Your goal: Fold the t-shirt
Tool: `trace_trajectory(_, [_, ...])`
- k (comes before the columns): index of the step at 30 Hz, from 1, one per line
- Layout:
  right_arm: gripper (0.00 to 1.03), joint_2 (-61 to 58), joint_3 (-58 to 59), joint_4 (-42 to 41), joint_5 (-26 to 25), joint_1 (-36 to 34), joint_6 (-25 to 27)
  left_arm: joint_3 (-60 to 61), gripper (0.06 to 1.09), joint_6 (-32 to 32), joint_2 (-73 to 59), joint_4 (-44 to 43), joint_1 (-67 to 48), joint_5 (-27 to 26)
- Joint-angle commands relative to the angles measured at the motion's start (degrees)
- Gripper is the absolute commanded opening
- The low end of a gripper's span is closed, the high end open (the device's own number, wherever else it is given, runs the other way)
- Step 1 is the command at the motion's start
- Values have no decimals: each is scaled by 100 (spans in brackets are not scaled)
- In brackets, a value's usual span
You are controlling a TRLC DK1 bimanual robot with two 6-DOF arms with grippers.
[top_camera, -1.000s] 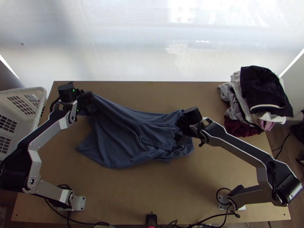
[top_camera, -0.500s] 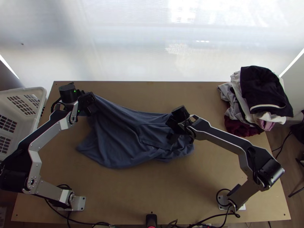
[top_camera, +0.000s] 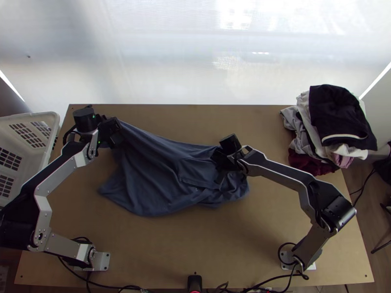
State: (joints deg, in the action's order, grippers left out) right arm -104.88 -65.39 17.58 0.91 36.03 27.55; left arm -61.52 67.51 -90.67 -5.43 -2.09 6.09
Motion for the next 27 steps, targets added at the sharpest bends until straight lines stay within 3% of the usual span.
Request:
trace_trajectory(1, [3, 495, -97, 281, 111, -193, 57, 8, 10, -1, 199, 86, 51, 7])
trace_trajectory(11, [3, 2174, -994, 2232, 472, -501, -92, -238, 10, -378, 1605, 1738, -292, -2])
trace_trajectory(19, [3, 3105, -1275, 3172, 489, -518, -197, -238, 10, -862, 3073, 2626, -547, 86])
trace_trajectory(22, [3, 3448, -1293, 3445, 489, -483, -400, -361, 10, -1354, 3513, 3101, -573, 94])
trace_trajectory(27, [3, 4037, -1442, 3629, 489, -624, -1120, -757, 10, -2716, 3996, 4410, -573, 94])
